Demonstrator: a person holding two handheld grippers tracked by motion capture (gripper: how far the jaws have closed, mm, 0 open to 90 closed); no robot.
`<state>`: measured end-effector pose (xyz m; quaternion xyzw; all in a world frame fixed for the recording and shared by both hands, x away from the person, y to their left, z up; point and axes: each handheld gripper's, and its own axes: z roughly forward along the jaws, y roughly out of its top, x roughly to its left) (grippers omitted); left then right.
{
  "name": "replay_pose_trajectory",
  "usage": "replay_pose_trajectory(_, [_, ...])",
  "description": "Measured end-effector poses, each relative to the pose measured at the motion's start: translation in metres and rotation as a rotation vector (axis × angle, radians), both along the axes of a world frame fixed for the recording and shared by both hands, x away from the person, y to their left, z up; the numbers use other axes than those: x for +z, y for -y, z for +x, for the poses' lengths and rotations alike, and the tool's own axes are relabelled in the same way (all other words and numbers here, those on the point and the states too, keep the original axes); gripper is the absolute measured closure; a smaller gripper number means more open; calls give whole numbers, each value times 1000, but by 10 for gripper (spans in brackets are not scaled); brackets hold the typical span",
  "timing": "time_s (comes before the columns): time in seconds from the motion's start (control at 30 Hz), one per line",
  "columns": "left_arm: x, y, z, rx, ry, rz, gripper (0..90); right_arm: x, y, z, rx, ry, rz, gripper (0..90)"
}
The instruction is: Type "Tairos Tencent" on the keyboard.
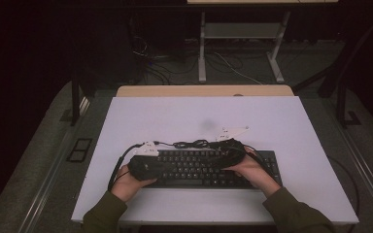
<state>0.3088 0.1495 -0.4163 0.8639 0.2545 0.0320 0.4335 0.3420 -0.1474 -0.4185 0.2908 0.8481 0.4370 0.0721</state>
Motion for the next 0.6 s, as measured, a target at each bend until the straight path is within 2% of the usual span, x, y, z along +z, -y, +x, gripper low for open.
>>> replay_pose_trajectory(0.17, [1, 0, 5, 25, 20, -8, 793, 0, 0, 0, 1, 0, -1, 297])
replay_pose_trajectory(0.23, [0, 0, 6, 44, 32, -2, 693, 0, 0, 0, 1, 1, -1, 296])
replay_pose_trajectory(0.37, [-1, 1, 7, 71, 49, 2, 370, 0, 0, 1, 2, 1, 0, 297])
replay_pose_trajectory(0.43, [-2, 2, 8, 86, 47, 3, 253, 0, 1, 1, 2, 1, -2, 296])
replay_pose_trajectory(0.5, [-3, 3, 8, 96, 53, 5, 183, 0, 1, 1, 3, 0, -2, 297])
replay_pose_trajectory(0.6, [-2, 3, 8, 97, 61, 4, 148, 1, 1, 0, 0, -1, 3, 301])
